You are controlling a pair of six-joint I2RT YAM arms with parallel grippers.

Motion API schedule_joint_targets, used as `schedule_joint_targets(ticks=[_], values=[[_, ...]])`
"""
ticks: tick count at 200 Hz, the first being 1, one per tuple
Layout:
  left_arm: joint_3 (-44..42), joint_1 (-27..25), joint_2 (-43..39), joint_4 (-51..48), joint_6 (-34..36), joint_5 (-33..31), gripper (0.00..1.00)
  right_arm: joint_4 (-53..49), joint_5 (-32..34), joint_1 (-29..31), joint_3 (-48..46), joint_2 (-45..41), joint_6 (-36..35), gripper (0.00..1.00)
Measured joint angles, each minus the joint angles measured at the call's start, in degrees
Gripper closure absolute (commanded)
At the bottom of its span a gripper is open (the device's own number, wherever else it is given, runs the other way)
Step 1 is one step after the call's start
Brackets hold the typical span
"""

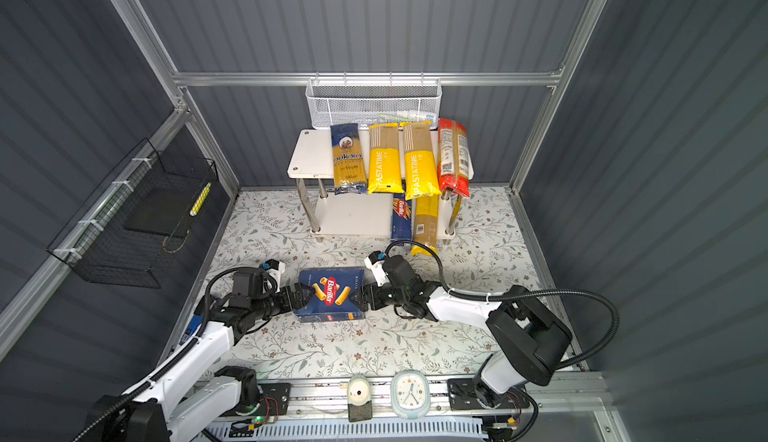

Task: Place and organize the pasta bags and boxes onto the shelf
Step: 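Grip the rigatoni box from both ends with the left and right grippers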

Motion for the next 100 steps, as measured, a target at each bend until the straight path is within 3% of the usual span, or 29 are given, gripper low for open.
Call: schedule_joint_targets(ticks=[100], values=[[-3.65, 0.00, -2.80, 5.46, 0.28, 7.08, 0.00, 1.29, -2.12, 0.85, 0.57, 3.63, 2.89, 0.12]])
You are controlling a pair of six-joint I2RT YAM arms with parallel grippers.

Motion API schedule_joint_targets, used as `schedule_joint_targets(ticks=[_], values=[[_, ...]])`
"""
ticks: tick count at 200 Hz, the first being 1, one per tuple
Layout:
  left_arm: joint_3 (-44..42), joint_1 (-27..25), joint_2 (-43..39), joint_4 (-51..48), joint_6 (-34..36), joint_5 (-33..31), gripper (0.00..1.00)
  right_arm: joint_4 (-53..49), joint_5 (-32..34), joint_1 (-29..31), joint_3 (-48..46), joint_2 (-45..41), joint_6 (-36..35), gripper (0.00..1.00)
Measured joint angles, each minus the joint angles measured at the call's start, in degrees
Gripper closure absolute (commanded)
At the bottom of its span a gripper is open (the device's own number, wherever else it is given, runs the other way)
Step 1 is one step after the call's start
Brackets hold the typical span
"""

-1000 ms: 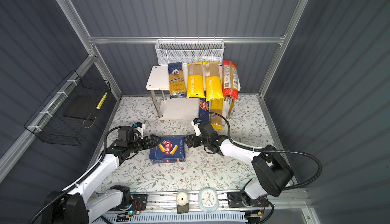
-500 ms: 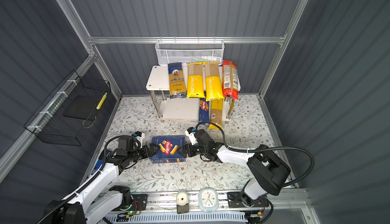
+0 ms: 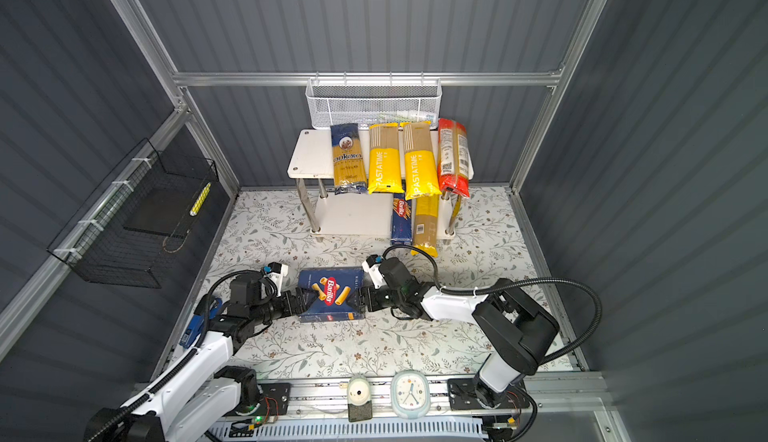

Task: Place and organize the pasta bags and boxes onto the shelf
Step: 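Grip the rigatoni box from both ends with the left and right grippers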

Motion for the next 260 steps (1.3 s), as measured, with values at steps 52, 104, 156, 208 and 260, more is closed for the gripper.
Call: schedule_joint_targets(ticks=[52, 104, 156, 208, 260], values=[[0.00, 0.00, -1.84, -1.88, 1.25, 0.24, 0.01, -4.28, 0.17, 0.22, 1.53, -0.17, -1.03, 0.10], [0.24, 0.00, -4.24, -4.09, 1.25, -3.19, 0.01, -7.30, 0.02, -3.06, 1.07, -4.57, -2.38, 0.10], [0.55, 0.00, -5.81, -5.44, 0.96, -6.49, 0.01, -4.11, -0.90, -2.93, 0.20, -3.37, -0.48, 0.12], [0.52, 0.00, -5.25, -3.50, 0.24, -3.32, 0.01, -3.37, -1.81, -1.11, 0.22, 0.59, 0.26, 0.12], [0.48, 0.00, -2.82, -2.47, -0.35, 1.05, 0.01, -2.10, -1.88, 0.96, 1.40, 1.27, 1.57, 0.12]])
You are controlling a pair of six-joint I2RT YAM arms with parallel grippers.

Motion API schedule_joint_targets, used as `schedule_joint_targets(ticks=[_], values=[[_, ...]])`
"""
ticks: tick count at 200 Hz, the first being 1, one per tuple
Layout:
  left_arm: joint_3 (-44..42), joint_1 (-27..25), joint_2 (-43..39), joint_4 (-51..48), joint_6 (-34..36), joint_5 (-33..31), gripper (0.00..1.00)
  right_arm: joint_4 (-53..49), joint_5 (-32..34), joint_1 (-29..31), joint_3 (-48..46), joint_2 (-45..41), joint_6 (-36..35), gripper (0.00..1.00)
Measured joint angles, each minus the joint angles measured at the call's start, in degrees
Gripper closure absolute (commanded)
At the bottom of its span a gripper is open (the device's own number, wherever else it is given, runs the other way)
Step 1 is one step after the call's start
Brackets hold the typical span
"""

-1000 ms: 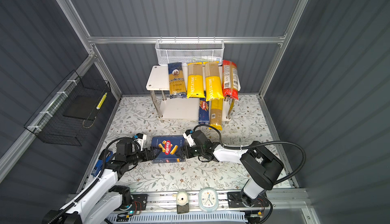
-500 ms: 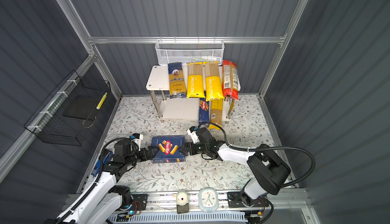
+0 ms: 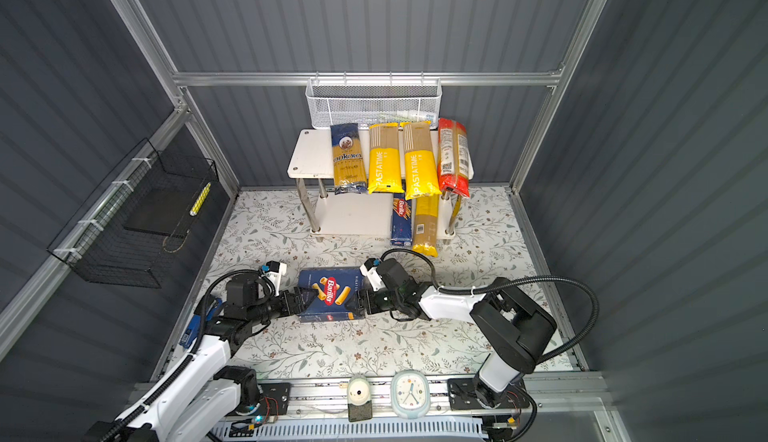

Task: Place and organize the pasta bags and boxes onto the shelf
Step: 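Grip the rigatoni box from both ends with the left and right grippers, then carry the rigatoni box with both grippers onto the lower shelf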

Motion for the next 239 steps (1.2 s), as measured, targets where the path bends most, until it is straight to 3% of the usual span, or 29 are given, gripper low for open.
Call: schedule_joint_targets(ticks=[74, 141, 239], values=[[0.07, 0.00, -2.64, -4.94, -2.14, -3.89, 0.01, 0.44, 0.26, 0.72, 1.53, 1.66, 1.07, 0.12], [-1.44, 0.42, 2.58, 3.54, -5.62, -0.61, 0.01, 1.01, 0.81, 0.87, 2.69, 3.78, 1.25, 0.13], [-1.88, 0.59, -1.11, 8.33, -9.57, 0.17, 0.01, -0.68, 5.46, 1.03, 7.96, 6.29, 2.27, 0.13]])
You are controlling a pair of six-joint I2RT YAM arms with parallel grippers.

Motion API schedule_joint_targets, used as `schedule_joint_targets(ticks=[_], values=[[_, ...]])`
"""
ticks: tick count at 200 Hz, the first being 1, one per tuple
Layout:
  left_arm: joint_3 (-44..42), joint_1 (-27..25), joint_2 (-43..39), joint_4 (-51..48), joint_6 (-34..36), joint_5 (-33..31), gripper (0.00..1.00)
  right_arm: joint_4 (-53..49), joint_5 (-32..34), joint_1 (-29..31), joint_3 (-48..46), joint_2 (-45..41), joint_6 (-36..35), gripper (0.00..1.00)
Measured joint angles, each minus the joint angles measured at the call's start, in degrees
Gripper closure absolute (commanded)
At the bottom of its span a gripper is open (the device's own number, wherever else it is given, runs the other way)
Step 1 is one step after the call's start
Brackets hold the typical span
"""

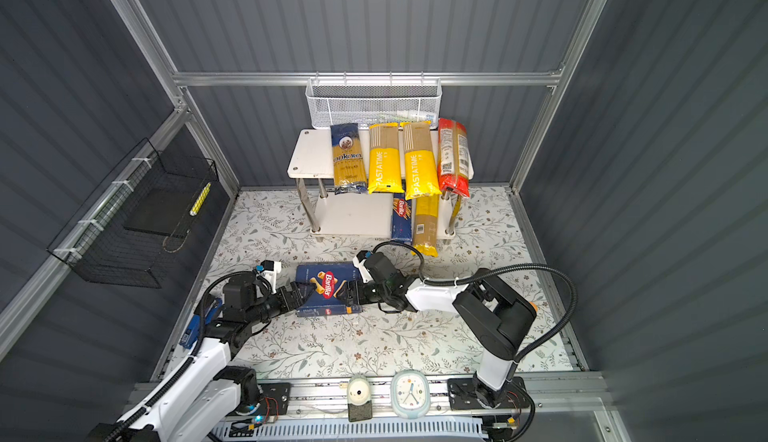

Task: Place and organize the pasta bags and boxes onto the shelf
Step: 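Carry the rigatoni box with both grippers onto the lower shelf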

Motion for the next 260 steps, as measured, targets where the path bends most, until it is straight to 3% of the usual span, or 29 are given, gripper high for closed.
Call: schedule_joint_targets(ticks=[77, 190, 260], values=[[1.36, -1.66, 7.63, 7.50, -3.08, 0.94, 0.01, -1.36, 5.42, -0.55, -0.04, -4.37, -0.46, 0.13], [10.16, -8.13, 16.68, 10.19, -3.02, -4.76, 0.01, -2.58, 12.90, -2.14, 0.20, -10.19, -2.75, 0.12], [16.74, -8.52, 21.73, 11.63, -2.38, -6.34, 0.01, -2.14, 14.91, -3.06, 1.60, -11.13, -5.53, 0.12]])
